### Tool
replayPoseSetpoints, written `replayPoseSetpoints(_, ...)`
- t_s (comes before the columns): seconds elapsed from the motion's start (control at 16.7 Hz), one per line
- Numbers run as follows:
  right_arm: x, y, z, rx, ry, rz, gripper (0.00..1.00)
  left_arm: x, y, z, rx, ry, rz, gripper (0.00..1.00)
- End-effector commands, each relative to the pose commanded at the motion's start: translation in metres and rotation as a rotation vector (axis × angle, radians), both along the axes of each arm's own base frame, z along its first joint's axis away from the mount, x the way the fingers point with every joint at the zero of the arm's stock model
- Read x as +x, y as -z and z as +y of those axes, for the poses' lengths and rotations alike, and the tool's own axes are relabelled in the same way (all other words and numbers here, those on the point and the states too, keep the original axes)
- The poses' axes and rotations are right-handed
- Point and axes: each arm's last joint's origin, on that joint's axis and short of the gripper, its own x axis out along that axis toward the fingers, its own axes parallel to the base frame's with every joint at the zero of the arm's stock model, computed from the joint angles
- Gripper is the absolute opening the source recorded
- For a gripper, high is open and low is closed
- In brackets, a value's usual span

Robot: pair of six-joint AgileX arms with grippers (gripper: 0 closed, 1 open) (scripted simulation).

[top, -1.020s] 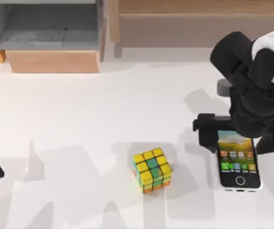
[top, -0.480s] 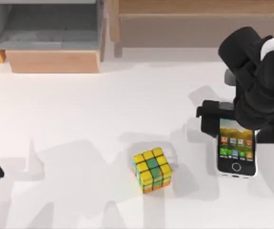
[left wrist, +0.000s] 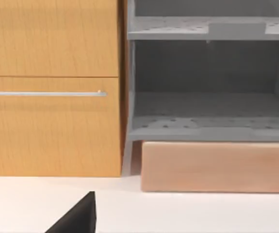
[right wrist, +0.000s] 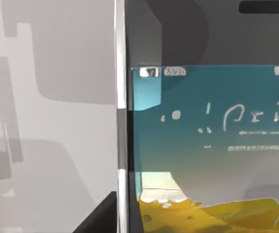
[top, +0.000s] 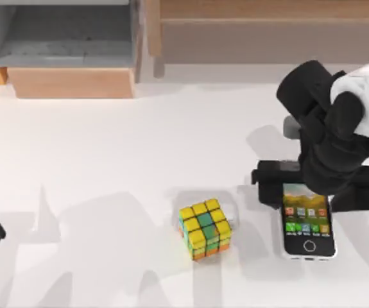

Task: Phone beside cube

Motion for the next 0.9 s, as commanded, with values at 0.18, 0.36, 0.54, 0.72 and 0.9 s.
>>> replayPoseSetpoints(0.18,-0.007,0.015,0.002,-0.022,-0.031,0.054,0.00,0.000,0.000,0.000,0.000,0.000,0.000,1.00)
replayPoseSetpoints(0.36,-0.008,0.019,0.001,-0.031,-0.034,0.069,0.00,0.000,0.000,0.000,0.000,0.000,0.000,1.00)
replayPoseSetpoints(0.54,-0.008,0.019,0.001,-0.031,-0.034,0.069,0.08,0.000,0.000,0.000,0.000,0.000,0.000,1.00)
replayPoseSetpoints(0.72,-0.008,0.019,0.001,-0.031,-0.034,0.069,0.30,0.000,0.000,0.000,0.000,0.000,0.000,1.00)
replayPoseSetpoints(0.9,-0.008,0.019,0.001,-0.031,-0.034,0.069,0.53,0.000,0.000,0.000,0.000,0.000,0.000,1.00)
